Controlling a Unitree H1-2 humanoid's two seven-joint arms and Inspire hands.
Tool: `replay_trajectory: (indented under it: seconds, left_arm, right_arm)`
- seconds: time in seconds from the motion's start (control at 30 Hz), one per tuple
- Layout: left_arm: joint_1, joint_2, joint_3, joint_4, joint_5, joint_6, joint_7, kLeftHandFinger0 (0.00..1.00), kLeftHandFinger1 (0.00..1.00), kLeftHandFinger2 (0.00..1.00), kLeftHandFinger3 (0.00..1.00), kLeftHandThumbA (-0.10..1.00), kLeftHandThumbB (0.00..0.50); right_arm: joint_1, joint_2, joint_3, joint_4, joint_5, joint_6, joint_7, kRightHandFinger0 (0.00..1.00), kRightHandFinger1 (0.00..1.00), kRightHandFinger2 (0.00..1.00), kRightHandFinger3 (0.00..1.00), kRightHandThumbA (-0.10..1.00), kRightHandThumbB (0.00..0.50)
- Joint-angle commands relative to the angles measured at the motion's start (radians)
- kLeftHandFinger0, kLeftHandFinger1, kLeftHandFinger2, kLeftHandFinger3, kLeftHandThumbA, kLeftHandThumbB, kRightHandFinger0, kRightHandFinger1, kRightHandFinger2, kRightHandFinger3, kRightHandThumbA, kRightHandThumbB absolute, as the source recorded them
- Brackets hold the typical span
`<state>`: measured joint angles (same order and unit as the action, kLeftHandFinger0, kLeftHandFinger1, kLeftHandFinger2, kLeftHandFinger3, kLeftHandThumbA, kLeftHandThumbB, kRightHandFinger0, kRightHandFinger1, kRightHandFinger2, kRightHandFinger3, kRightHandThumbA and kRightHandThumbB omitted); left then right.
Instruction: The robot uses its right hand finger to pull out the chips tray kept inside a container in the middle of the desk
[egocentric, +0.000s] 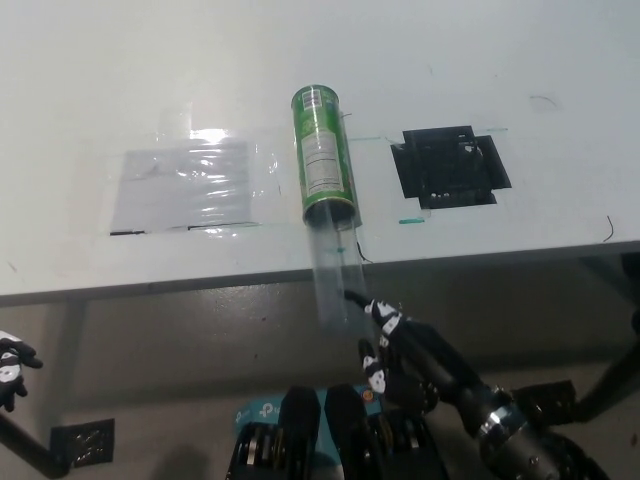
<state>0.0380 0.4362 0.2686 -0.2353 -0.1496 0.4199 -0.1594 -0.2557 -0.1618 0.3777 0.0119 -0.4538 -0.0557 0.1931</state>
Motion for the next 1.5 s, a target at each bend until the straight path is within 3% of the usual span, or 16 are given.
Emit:
replay_trajectory:
  seconds: [0.0,0.17,0.4,0.47,0.6,0.63,0.77,1.1,1.37,1.47]
  left_arm:
    - [0.007,0.017,0.006,-0.014,-0.005,-0.025,-0.009,0.19,0.24,0.39,0.71,-0.1,0.0]
    - [0.01,0.01,0.007,-0.009,-0.012,-0.038,-0.01,0.17,0.22,0.35,0.68,-0.1,0.0]
    - [0.013,0.011,0.005,-0.016,-0.007,-0.031,-0.008,0.16,0.22,0.35,0.68,-0.1,0.0]
    - [0.013,0.009,0.007,-0.016,-0.009,-0.021,-0.006,0.16,0.22,0.35,0.68,-0.1,0.0]
    - [0.015,0.01,0.007,-0.015,-0.007,-0.02,-0.005,0.17,0.22,0.35,0.68,-0.1,0.0]
    - [0.015,0.011,0.006,-0.016,-0.002,-0.014,-0.001,0.18,0.23,0.36,0.68,-0.1,0.0]
    - [0.018,0.008,0.009,-0.013,-0.01,-0.02,-0.005,0.19,0.24,0.37,0.69,-0.1,0.0]
    - [0.025,-0.003,0.016,-0.006,-0.018,-0.034,-0.003,0.14,0.2,0.33,0.68,-0.1,0.0]
    - [0.028,-0.003,0.013,0.004,-0.011,-0.05,-0.007,0.13,0.19,0.33,0.67,-0.1,0.0]
    - [0.033,-0.007,0.012,0.001,-0.009,-0.055,-0.005,0.14,0.19,0.33,0.66,-0.1,0.0]
  right_arm:
    - [-0.065,-0.021,-0.02,-0.082,-0.043,0.02,0.011,0.04,0.11,1.0,1.0,-0.1,0.306]
    - [-0.08,-0.04,-0.034,-0.134,-0.015,0.05,0.045,0.0,0.03,1.0,1.0,-0.1,0.339]
    - [-0.021,-0.069,-0.047,-0.206,0.037,0.083,0.086,0.06,0.06,1.0,1.0,-0.1,0.345]
    - [0.017,-0.081,-0.063,-0.241,0.048,0.109,0.092,0.0,0.0,1.0,1.0,-0.1,0.361]
    - [0.063,-0.1,-0.102,-0.277,0.097,0.134,0.105,0.0,0.0,1.0,1.0,-0.1,0.338]
    - [0.094,-0.113,-0.144,-0.295,0.167,0.141,0.111,0.0,0.0,1.0,1.0,-0.1,0.305]
    - [0.138,-0.12,-0.207,-0.339,0.214,0.176,0.111,0.0,0.02,1.0,1.0,-0.1,0.306]
    - [0.219,-0.075,-0.386,-0.295,0.277,0.125,0.02,0.0,0.0,1.0,1.0,-0.1,0.277]
    - [0.238,-0.002,-0.516,-0.107,0.307,-0.002,-0.099,0.0,0.0,1.0,1.0,-0.1,0.233]
    - [0.226,0.021,-0.556,-0.06,0.339,0.037,-0.115,0.0,0.0,0.72,0.94,-0.1,0.222]
